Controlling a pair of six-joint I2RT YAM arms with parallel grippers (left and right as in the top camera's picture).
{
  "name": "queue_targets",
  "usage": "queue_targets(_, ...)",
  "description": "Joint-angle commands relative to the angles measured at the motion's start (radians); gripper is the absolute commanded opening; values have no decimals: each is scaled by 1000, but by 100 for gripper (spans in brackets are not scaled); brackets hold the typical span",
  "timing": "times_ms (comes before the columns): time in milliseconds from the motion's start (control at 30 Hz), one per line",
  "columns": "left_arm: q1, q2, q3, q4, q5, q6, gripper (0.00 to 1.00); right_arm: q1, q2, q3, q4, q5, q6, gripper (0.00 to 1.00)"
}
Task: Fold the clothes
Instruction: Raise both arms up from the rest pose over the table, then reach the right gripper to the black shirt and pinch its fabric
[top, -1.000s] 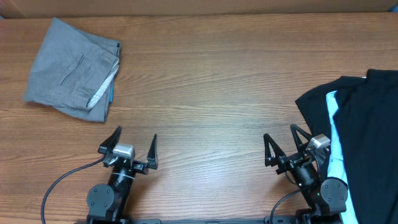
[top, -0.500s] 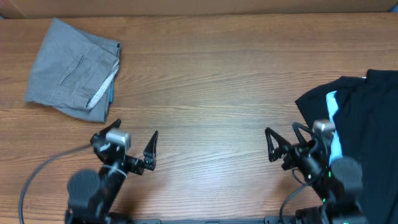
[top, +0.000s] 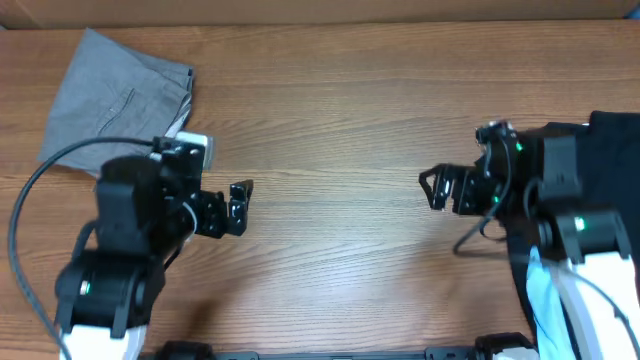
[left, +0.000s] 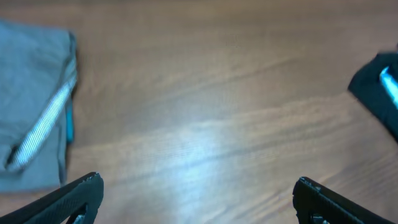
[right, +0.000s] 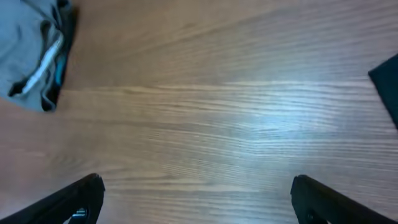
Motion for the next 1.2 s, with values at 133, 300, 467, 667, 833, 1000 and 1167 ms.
queue_targets(133, -5, 183, 16, -86, 35, 11, 100, -86, 159, 90, 32, -8, 59, 100)
queue_targets(300, -5, 287, 17, -80, 148, 13, 100, -283, 233, 93, 130, -9, 111, 100)
queue_targets(467, -5, 311, 22, -9, 148, 13, 100, -455, 311, 93, 166, -8, 105, 100)
queue_targets(667, -5, 309, 58, 66, 119, 12, 100, -593, 404, 95, 242, -12, 114, 98)
queue_targets(833, -5, 309, 60, 94, 103, 12, 100, -622, 482, 97, 303, 55, 114, 91)
queue_targets(1000, -5, 311, 60, 85, 92, 20, 100, -621, 562, 97, 367, 179, 138, 96)
queue_targets(1167, -5, 311, 60, 89, 89, 20, 100, -621, 629, 97, 397, 251, 154, 100)
